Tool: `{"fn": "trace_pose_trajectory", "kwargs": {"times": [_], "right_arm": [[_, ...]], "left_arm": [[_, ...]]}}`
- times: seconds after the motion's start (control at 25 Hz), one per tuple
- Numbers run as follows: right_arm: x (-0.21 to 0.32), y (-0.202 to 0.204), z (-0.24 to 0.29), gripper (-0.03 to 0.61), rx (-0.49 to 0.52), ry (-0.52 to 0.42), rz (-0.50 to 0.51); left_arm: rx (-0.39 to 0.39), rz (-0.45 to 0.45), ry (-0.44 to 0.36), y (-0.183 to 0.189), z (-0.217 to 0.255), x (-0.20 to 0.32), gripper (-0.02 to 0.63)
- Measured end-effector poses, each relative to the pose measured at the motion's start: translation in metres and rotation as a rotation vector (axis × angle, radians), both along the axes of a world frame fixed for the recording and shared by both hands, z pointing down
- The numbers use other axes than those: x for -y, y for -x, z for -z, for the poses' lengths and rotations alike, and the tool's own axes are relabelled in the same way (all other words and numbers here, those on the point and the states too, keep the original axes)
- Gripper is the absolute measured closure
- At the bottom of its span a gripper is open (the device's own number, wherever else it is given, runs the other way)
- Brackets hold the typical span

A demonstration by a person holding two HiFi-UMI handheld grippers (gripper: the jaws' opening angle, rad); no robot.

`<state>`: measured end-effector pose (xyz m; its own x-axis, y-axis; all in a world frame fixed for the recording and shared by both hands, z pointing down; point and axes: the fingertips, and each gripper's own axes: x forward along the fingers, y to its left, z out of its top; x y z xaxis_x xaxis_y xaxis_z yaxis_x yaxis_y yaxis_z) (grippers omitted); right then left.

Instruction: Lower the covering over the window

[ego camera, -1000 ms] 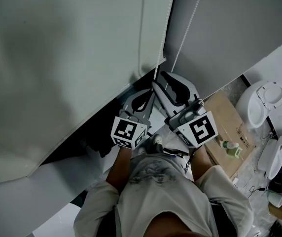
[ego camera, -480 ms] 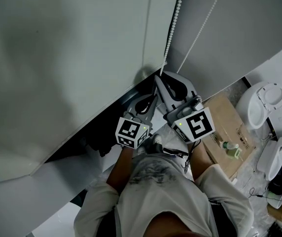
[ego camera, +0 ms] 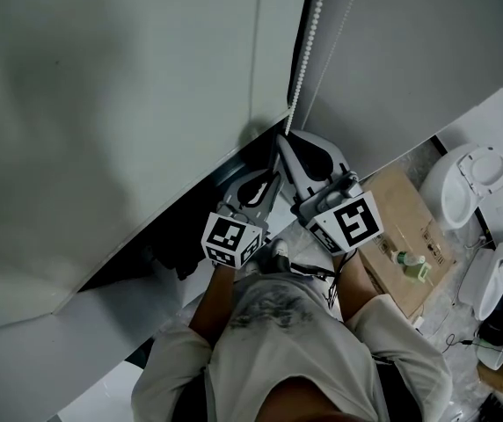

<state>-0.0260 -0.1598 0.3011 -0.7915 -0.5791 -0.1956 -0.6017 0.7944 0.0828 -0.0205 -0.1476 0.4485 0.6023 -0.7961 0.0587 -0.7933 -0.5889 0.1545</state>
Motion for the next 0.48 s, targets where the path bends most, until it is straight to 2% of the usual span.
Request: {"fn": "trace_pose_trajectory", "kwargs": {"times": [0.16, 0.48], "right_arm": [[-0.001, 0.005, -0.010, 0.561, -0.030, 0.020, 0.005], [0.002, -0.003, -0.015, 0.561, -0.017, 0.026, -0.030]], "left_arm": [[-0.014, 0.005, -0.008, 0.003, 0.006, -0.002, 0.575], [-0.026, 0.017, -0.016, 0.007, 0.010, -0.007, 0.569]]}}
